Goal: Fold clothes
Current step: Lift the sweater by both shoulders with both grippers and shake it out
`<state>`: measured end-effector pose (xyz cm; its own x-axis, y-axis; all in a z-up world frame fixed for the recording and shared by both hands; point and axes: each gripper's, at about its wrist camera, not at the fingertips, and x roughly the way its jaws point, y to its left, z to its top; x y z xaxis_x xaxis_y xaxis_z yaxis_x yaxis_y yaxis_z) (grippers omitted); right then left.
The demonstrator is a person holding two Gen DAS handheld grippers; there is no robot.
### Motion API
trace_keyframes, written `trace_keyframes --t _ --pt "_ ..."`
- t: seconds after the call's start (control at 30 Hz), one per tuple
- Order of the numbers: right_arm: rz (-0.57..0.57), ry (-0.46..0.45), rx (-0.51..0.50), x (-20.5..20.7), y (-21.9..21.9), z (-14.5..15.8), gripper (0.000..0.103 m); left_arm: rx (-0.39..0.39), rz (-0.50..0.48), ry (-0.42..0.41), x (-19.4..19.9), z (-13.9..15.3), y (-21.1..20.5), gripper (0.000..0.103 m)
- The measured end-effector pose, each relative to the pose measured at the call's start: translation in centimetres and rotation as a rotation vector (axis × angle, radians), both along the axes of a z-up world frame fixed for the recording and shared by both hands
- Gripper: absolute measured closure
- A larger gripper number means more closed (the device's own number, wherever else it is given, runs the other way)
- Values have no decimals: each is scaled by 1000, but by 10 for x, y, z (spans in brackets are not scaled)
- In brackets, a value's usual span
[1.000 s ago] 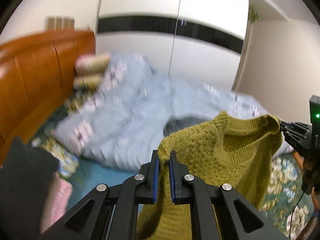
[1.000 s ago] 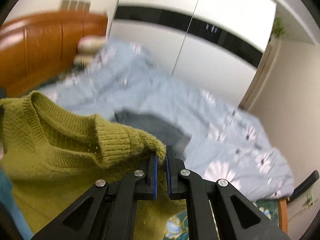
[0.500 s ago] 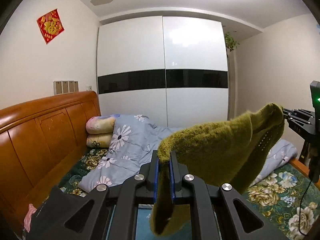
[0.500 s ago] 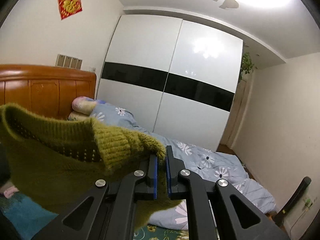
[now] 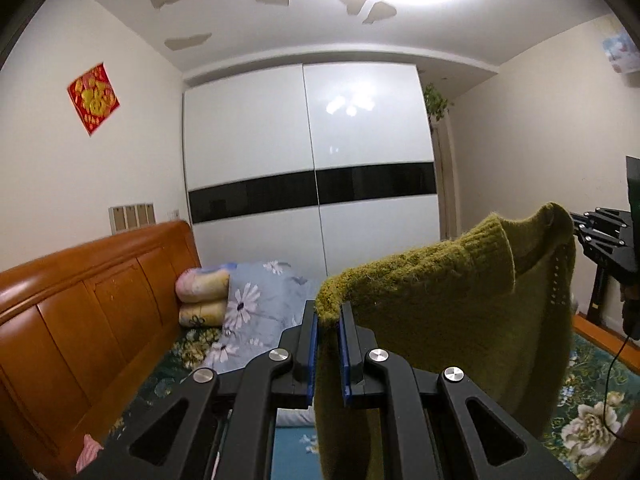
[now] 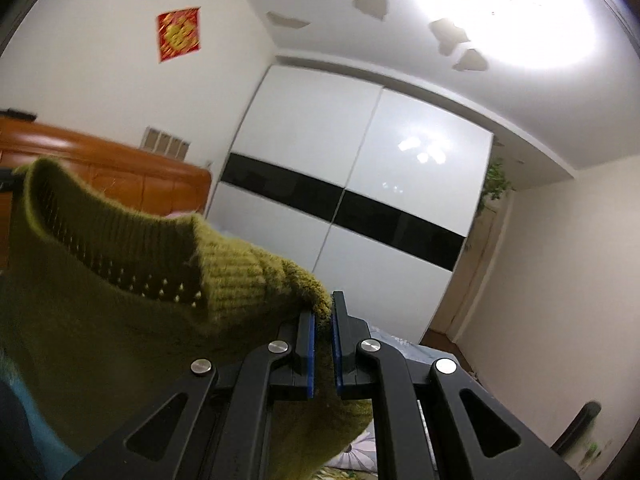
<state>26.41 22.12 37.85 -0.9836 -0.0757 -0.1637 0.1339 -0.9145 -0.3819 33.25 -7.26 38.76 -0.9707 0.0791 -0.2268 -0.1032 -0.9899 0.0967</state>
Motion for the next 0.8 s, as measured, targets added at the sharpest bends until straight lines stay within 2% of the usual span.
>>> trace_keyframes --t 0.07,0.17,0.27,0.4,0.5,0.57,0.67,0.8 --pt "2 -64 37 -19 -5 -15 96 1 10 -53 -20 -14 3 93" --pt "1 -180 70 -53 -9 -50 96 0 35 -178 -68 -58 8 93" --pt "-12 -327 73 -98 -7 -107 96 25 44 -328 -121 -120 11 93" --pt "-38 -539 54 -158 -5 -197 96 101 57 -546 -186 -220 8 93" --pt "-49 -681 26 -191 -3 -262 96 131 80 -669 -214 -287 9 93" --pt "-58 -742 29 -206 -2 -295 96 145 95 -739 -229 -326 10 93" --pt "-84 -792 -3 -230 8 -323 96 154 112 -781 -246 -356 14 93" --pt "-121 -826 -44 -272 8 -343 96 135 117 -786 -285 -362 15 93"
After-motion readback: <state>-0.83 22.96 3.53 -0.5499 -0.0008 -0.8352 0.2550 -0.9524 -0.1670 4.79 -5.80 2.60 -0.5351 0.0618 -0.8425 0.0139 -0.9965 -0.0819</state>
